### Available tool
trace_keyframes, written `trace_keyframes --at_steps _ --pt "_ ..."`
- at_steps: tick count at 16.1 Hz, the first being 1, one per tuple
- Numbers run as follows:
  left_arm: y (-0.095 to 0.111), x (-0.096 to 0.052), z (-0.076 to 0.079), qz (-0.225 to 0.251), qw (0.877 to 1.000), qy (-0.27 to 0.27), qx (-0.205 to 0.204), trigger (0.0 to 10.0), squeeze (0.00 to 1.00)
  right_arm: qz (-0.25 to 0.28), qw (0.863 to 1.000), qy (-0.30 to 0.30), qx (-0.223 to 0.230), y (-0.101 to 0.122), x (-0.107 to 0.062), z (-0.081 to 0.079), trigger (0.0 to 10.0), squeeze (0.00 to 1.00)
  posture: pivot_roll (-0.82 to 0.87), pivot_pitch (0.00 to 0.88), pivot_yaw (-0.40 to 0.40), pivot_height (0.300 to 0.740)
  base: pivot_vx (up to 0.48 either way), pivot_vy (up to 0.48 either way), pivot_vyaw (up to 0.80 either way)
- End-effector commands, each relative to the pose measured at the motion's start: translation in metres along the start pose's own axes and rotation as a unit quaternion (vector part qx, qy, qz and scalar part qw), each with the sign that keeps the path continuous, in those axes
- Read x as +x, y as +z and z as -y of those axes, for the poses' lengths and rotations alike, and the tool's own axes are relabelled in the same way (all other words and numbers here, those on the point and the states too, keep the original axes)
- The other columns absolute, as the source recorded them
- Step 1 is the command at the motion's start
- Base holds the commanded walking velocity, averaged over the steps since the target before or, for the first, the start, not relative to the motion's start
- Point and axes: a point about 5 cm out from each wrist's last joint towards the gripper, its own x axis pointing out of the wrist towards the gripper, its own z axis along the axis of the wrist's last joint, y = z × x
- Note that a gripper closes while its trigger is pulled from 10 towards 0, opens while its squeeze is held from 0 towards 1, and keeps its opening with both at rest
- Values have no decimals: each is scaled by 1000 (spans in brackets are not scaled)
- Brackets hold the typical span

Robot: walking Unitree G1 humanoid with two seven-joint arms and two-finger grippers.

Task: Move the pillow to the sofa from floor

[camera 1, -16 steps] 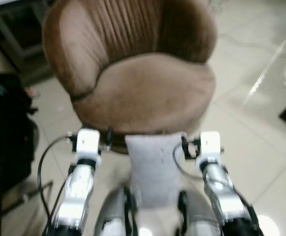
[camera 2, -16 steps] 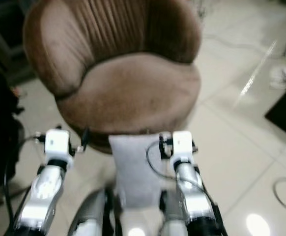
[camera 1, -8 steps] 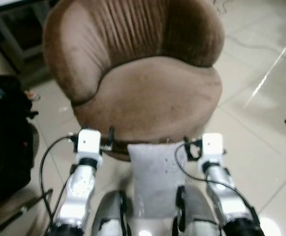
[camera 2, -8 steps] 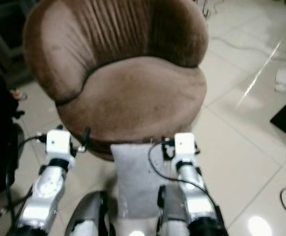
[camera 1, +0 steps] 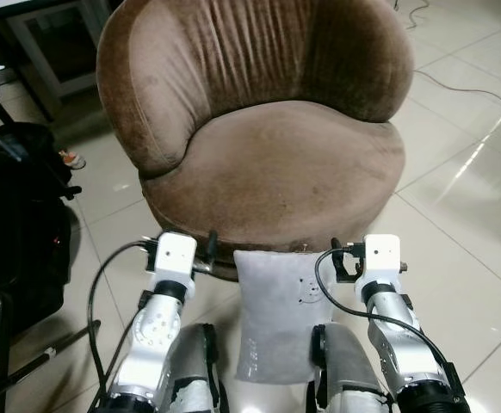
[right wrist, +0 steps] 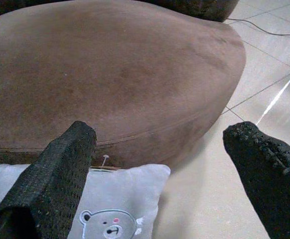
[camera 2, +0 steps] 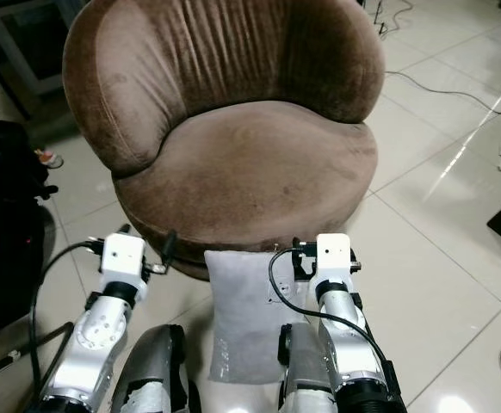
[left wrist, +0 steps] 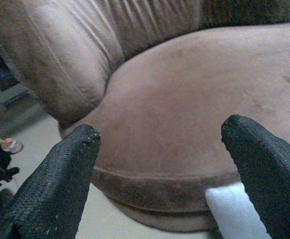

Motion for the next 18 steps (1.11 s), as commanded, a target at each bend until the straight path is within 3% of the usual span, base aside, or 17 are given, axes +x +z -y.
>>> trace_keyframes --at_steps 1,9,18 --pt "-10 -5 -3 -22 1000 6 10 10000 0 -9 1000 1 3 -3 0 1 10000 0 -18 147 61 603 0 0 0" --pt "-20 -11 -3 -44 999 -4 29 10000 0 -14 1000 7 5 -3 2 0 10000 0 -7 153 49 550 0 0 0" --pt "-20 -12 -2 -45 999 1 28 10000 0 -12 1000 6 4 -2 3 2 10000 0 -10 153 44 546 0 0 0"
